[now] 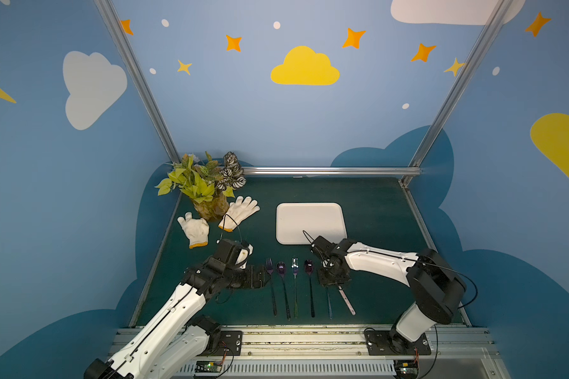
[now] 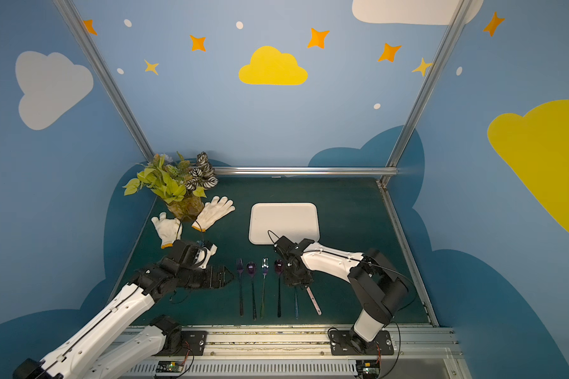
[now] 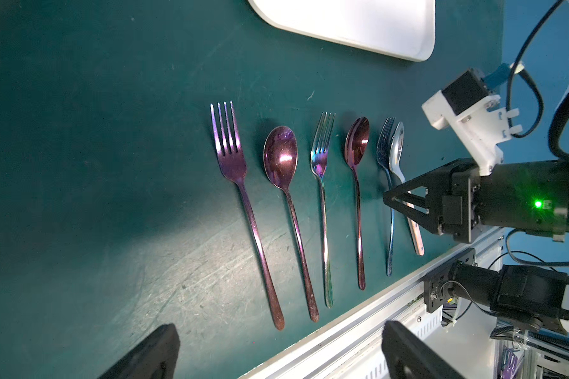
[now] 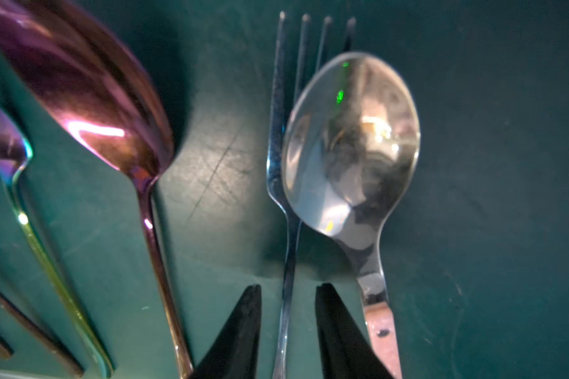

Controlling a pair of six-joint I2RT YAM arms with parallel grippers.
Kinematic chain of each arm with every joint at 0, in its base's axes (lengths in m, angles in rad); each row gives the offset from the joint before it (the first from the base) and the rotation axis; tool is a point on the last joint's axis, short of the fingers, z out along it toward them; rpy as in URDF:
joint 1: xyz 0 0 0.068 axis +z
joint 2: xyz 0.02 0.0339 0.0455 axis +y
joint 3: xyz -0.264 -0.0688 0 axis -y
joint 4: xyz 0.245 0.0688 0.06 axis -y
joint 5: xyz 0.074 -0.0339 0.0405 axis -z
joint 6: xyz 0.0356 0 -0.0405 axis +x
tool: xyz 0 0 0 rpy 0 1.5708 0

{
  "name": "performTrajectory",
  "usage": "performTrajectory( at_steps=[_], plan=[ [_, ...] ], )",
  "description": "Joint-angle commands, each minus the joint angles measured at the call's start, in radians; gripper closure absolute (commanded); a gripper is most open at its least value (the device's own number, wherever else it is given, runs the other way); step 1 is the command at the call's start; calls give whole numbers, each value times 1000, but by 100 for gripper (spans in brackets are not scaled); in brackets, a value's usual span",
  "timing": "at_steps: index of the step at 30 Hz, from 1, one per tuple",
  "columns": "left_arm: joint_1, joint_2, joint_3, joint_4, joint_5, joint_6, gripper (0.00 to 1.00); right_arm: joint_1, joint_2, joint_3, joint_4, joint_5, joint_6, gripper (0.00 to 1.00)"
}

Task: Set the spoon and fork side by side
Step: Pick up the fork at the center of the board.

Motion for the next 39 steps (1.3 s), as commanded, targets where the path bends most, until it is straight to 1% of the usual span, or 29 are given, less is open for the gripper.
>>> performTrajectory(
  at_steps=[1,3,5,13,15,19,24,28,31,33,36,39],
  plan=[
    [-1,-6,-8,-1,-9,0,0,-3,19,-4,16,-10,-18,69],
    [-2,-7,-8,-2,-13,0,0,-5,25,-11,21,-13,-19,71],
    [-1,-7,-7,-3,-13,-1,0,-5,29,-20,29,-16,-15,74],
    [-1,-11,-5,-6,-21,1,0,-4,16,-21,48,-38,5,93],
    [0,-13,-5,-6,-20,1,0,-4,-3,-21,48,-43,14,96],
    [-1,-19,-4,-7,-19,2,0,-5,-49,-32,50,-71,40,98],
    [-1,-30,-4,-6,-23,4,0,-14,-132,-77,124,-186,82,99],
    [-1,-37,-5,-6,-23,3,0,-22,-214,-67,111,-199,105,99],
    [0,-42,-4,-7,-24,2,0,-25,-251,1,49,-167,118,99],
    [-1,-44,-3,-11,-24,1,0,-29,-242,73,10,-145,128,100],
    [-1,-46,-3,-10,-25,1,0,-28,-178,203,-15,-110,134,100],
    [-2,-43,-4,-10,-25,1,0,-37,-68,357,-19,-69,112,100]
  ],
)
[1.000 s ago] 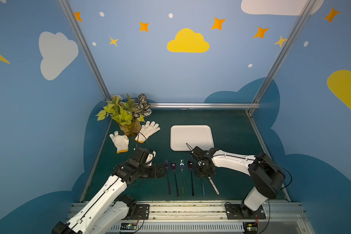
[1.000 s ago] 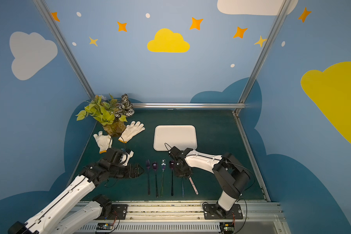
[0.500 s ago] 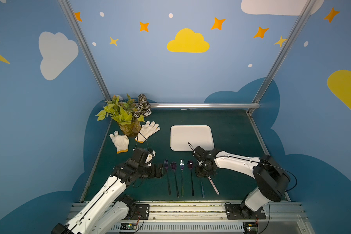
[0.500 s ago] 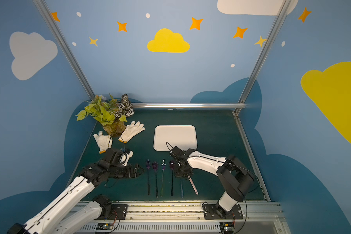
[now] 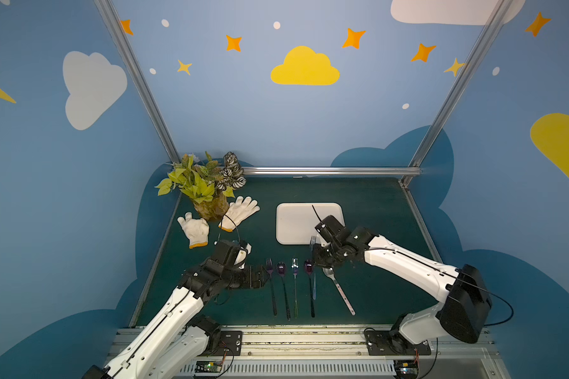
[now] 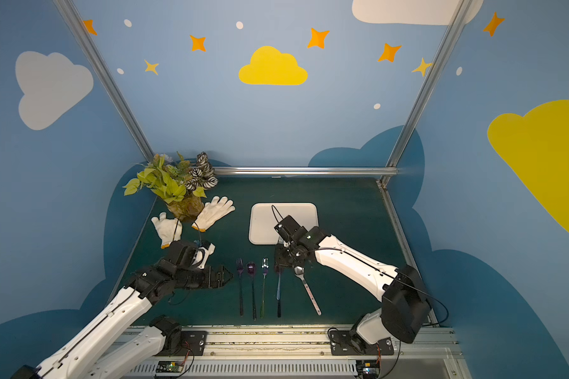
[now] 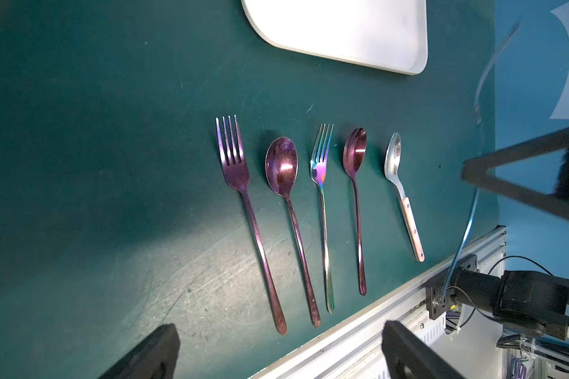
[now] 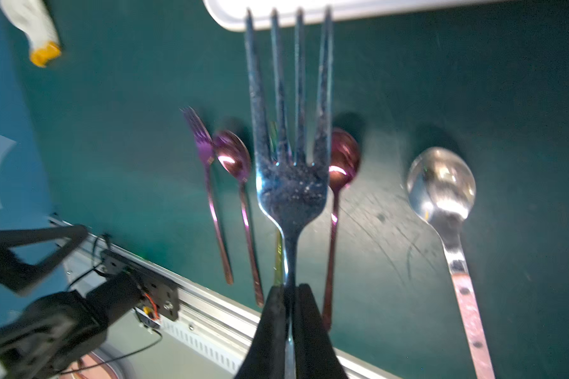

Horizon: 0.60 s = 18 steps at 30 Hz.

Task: Set the spoon and fork side by side
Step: Pick up the fork at the center of the board, then place the fork on the tray.

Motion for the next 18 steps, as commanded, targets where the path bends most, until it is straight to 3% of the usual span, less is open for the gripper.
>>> performTrajectory(
  at_steps=[1,10,18],
  plan=[
    [-1,-6,-5,-8,-2,0,0,-15,123,157,-32,63,-15,100],
    [-4,-13,-9,-6,-3,-4,0,-93,556,614,-50,73,-146,100],
    [-9,-22,-12,-5,-2,-8,0,-127,807,941,-75,100,-197,100]
  ],
)
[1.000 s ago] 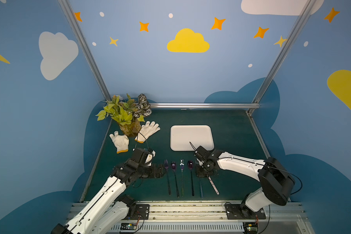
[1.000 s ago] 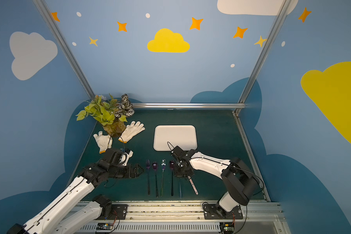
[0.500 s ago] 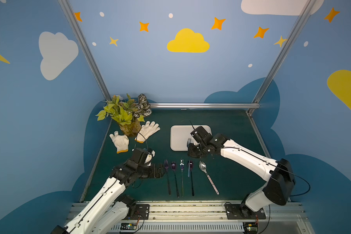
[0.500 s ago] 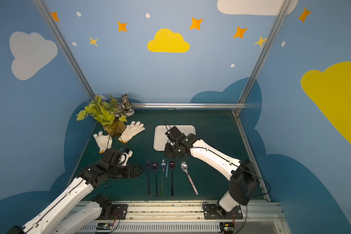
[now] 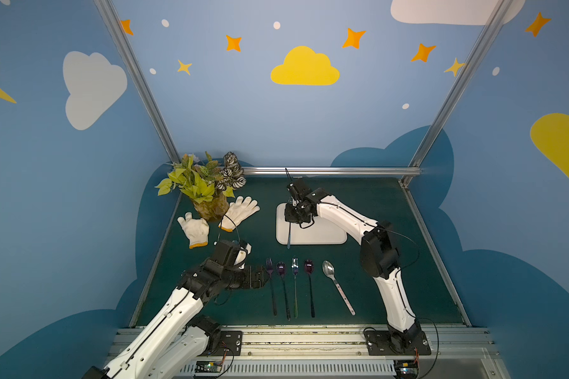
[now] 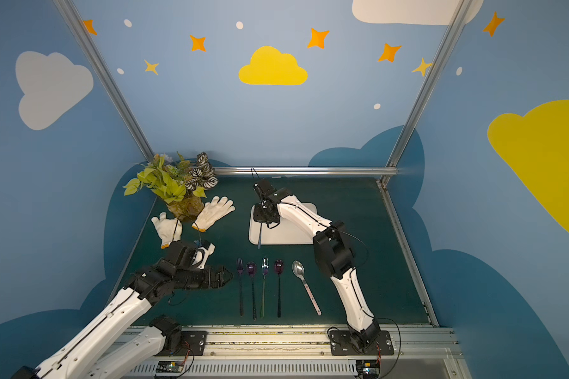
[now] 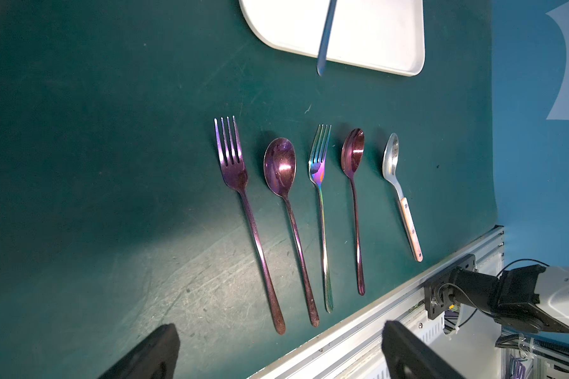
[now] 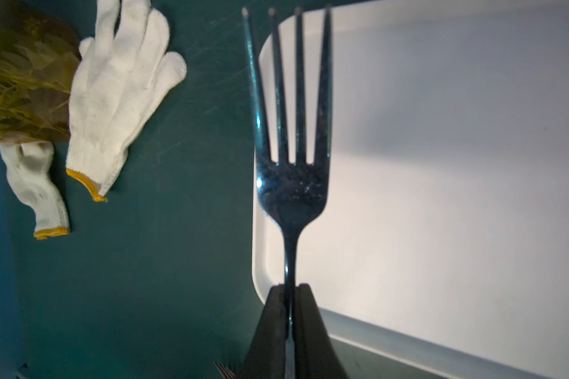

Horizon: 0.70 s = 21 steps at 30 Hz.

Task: Set the spoon and fork side by side
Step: Place the fork on the tray.

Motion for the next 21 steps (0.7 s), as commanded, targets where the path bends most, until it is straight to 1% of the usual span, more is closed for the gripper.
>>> performTrajectory(
  at_steps=[1,5,12,21],
  plan=[
    [-6,-16,-13,-5,-2,-4,0,2,57,112,-30,18,-50,100],
    [-12,-28,-15,-5,-2,-6,0,4,123,182,-30,43,-78,100],
    [-20,-47,-21,0,-2,-12,0,6,192,248,-21,71,-115,100],
    [-26,-50,-23,3,2,-11,0,8,238,274,8,81,-85,100]
  ],
)
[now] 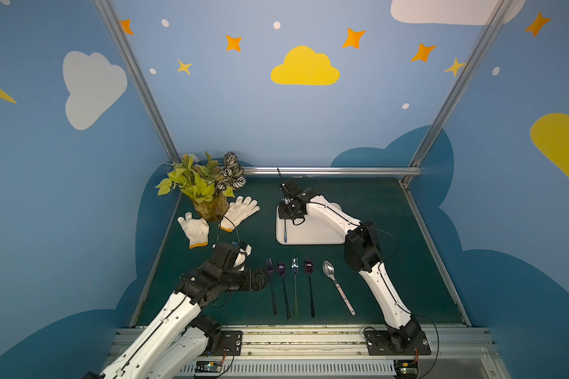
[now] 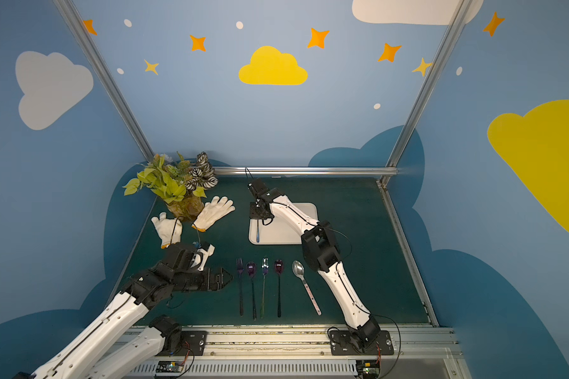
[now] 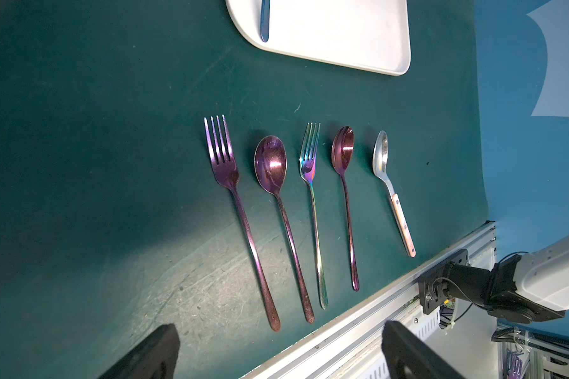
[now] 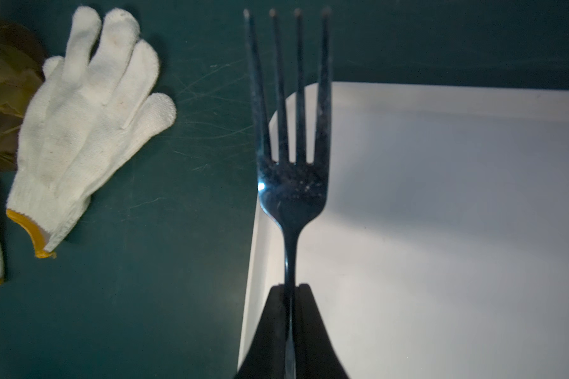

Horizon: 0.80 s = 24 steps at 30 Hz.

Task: Set the spoon and fork side by side
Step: Place the fork on the tray.

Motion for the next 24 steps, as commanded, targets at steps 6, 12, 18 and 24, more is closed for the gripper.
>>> performTrajectory(
  at_steps=[6,12,18,24],
  plan=[
    [-3,2,-13,9,9,3,0,7,71,66,16,0,29,99],
    [-3,3,-12,9,12,6,0,-1,92,67,27,17,53,96],
    [-3,10,-13,10,13,6,0,-6,122,68,58,9,75,94],
    [-3,14,-12,11,12,7,0,-11,141,68,77,2,108,88]
  ],
)
